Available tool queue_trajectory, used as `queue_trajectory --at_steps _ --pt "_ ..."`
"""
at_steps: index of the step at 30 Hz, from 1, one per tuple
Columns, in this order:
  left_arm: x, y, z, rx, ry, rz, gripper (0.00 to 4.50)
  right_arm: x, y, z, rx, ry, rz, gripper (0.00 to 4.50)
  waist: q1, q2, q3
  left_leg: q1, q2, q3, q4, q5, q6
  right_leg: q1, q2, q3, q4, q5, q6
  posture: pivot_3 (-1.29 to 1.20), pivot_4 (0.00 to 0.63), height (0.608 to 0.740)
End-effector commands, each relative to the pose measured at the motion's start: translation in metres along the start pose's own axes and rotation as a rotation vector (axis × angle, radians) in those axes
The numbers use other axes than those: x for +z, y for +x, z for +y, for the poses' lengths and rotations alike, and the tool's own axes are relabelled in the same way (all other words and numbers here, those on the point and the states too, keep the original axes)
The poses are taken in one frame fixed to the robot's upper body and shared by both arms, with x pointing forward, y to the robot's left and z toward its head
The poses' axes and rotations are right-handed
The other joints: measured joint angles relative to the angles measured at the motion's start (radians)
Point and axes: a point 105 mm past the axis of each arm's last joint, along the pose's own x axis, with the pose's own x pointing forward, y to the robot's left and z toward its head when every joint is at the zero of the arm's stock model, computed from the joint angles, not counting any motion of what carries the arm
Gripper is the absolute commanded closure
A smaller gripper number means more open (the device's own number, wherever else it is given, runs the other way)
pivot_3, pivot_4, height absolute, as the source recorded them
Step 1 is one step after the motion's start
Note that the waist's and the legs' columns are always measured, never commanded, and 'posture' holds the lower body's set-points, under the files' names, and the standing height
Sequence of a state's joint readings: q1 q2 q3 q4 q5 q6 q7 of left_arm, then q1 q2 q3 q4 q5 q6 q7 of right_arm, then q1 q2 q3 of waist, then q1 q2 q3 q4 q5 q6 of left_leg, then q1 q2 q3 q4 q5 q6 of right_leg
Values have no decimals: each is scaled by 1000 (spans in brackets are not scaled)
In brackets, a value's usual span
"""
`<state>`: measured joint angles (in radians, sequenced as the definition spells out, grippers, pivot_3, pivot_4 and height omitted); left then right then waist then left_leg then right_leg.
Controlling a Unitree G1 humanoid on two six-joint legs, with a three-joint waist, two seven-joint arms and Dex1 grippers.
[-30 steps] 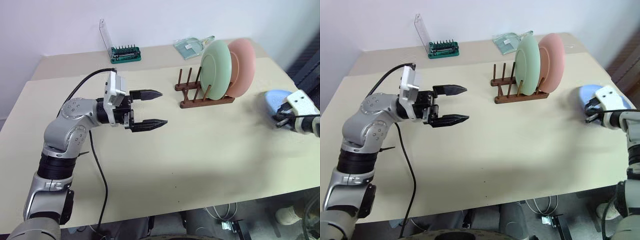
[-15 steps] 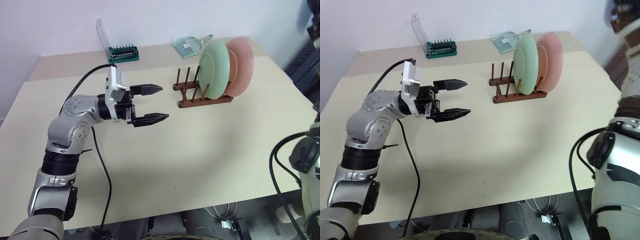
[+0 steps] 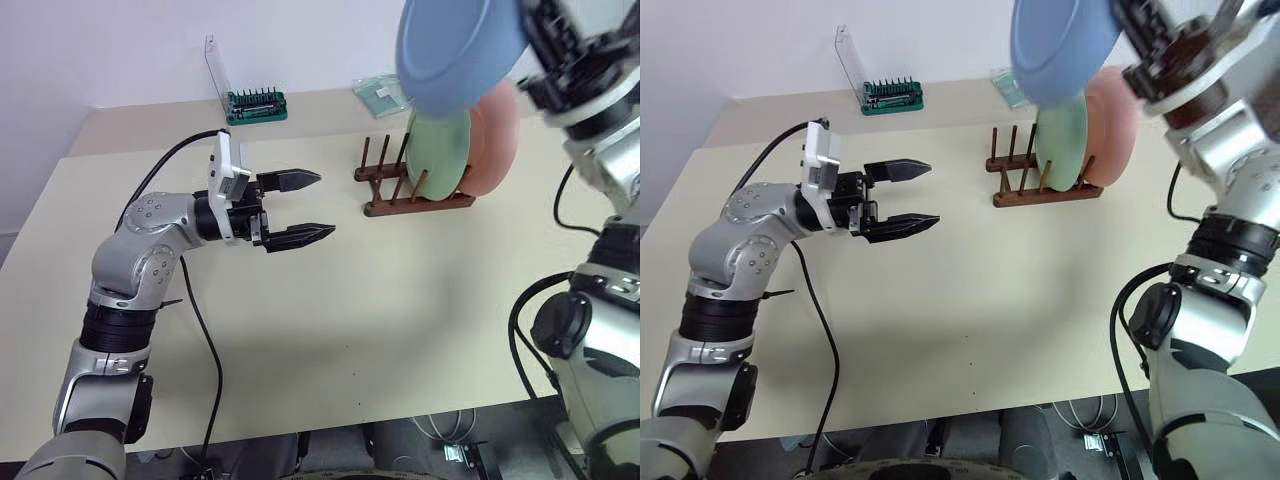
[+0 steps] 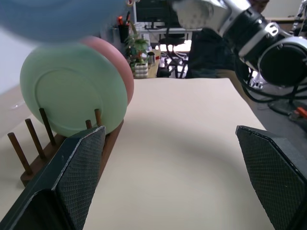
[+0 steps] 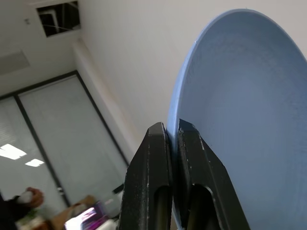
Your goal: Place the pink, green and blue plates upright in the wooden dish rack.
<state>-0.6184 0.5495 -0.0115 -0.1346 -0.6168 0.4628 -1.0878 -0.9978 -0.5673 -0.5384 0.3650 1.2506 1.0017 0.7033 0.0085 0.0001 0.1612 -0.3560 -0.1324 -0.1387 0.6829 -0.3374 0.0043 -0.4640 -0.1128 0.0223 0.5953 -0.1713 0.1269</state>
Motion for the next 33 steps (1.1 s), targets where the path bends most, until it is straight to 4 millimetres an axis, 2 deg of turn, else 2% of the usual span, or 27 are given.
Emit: queue_trajectory --at_steps 1,8,12,21,33 --pt "13 -6 0 17 52 -24 0 -2 4 4 31 -12 -2 4467 -1 0 0 0 0 0 0 0 0 0 0 0 0 0 0 0 150 740" --pt "13 -9 1 28 58 -20 0 -15 1 -20 -26 42 -18 4467 -2 0 0 0 0 0 0 0 0 0 0 0 0 0 0 0 150 740" --pt "13 -9 -1 30 66 -15 0 -29 0 -35 -73 -2 13 4467 -6 0 0 0 0 0 0 0 0 0 0 0 0 0 0 0 150 740" --pt "16 -11 -2 41 69 -14 0 -51 1 -51 -108 -54 80 4467 -21 0 0 0 0 0 0 0 0 0 0 0 0 0 0 0 150 740" --pt "18 -11 -3 49 63 -17 0 -56 -6 -64 -161 -84 102 4467 -22 0 0 0 0 0 0 0 0 0 0 0 0 0 0 0 150 740"
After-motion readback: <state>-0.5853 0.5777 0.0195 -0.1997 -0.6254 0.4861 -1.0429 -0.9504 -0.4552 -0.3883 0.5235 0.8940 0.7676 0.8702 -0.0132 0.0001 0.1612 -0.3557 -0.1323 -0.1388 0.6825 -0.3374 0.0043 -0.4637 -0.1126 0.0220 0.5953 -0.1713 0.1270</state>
